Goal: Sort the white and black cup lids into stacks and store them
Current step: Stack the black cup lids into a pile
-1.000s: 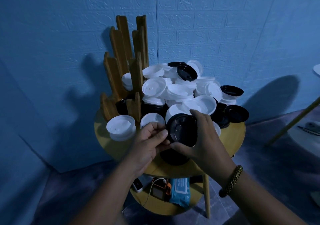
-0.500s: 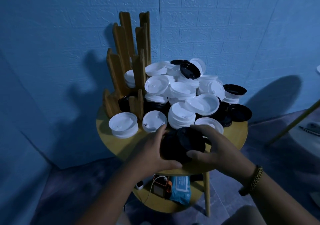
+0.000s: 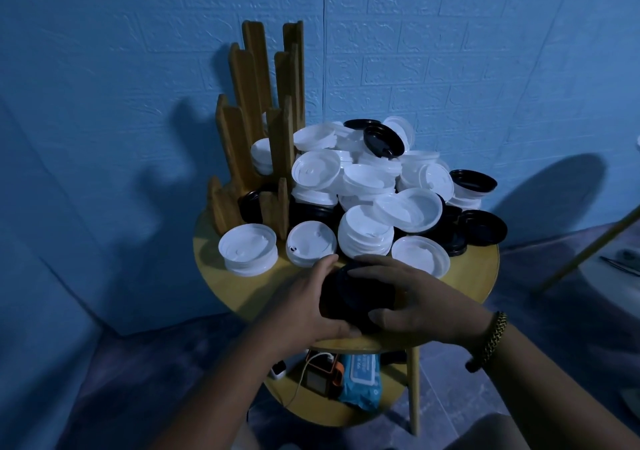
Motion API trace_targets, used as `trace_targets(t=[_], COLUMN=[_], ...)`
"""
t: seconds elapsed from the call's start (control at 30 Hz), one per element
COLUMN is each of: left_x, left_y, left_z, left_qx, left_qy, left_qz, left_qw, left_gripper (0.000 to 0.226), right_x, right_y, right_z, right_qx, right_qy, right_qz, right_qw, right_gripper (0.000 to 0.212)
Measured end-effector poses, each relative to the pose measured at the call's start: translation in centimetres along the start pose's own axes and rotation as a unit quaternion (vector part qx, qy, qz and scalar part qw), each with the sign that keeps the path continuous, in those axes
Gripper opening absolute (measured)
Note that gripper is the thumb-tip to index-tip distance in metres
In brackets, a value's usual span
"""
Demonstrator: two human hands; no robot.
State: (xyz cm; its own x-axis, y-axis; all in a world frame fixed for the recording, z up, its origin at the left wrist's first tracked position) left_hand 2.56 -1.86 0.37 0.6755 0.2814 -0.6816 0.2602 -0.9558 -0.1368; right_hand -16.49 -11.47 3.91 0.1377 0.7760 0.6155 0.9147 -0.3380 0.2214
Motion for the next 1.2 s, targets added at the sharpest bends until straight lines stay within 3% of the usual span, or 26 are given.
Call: trace_targets(t=[0.23,0.6,0.83,1.03,1.2], left_x=[0.1,0.0,0.0,0.0,-0.1], left_y=[0.1,0.2,0.1,0.1,0.3], left_z=[-0.1,-0.2,-0.1,-0.3,-0.2], left_qx=[-0.001,0.01,0.004,0.008,0.005], left_qy=[0.018,0.013,0.031,0.038,0.049], left_qz=[-0.002,0.012,0.032,0.028,0.03], left_qw=[1.0,1.0,0.999,0.999,0.998], left_gripper=[0.115,0.112,0.104,0.111,0.114], right_x=[-0.2,-0.1,-0.6,-0.8,-0.8], right_y=[0.5,1.1,0.1,0.1,0.5], right_z=[0.9,0.4,2.1,2.5,1.7], right_qx=[-0.053,0.015,-0.018,-0.068,-0.05], right_qy=[-0.057,-0.09,-0.095,-0.069,-0.079], right_qz=[-0.016,-0.025,-0.039,-0.022,-0.004], right_qw=[0.997,0.996,0.995,0.995,0.996], right_gripper=[0.07,0.076,0.067,0.062,0.063])
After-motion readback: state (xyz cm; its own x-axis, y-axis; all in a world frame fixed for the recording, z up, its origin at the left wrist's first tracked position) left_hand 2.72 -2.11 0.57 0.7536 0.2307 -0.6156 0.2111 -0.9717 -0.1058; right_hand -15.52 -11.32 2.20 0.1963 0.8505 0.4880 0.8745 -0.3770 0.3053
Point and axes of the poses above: each hand's wrist, its own y-axis towards the middle knuckle, its own z-axis out of the palm, x = y × z, the point moved 2 cm from there along y, towards the middle knuckle, and after that the axes turned 12 degrees about -z, right-handed, at the moved point
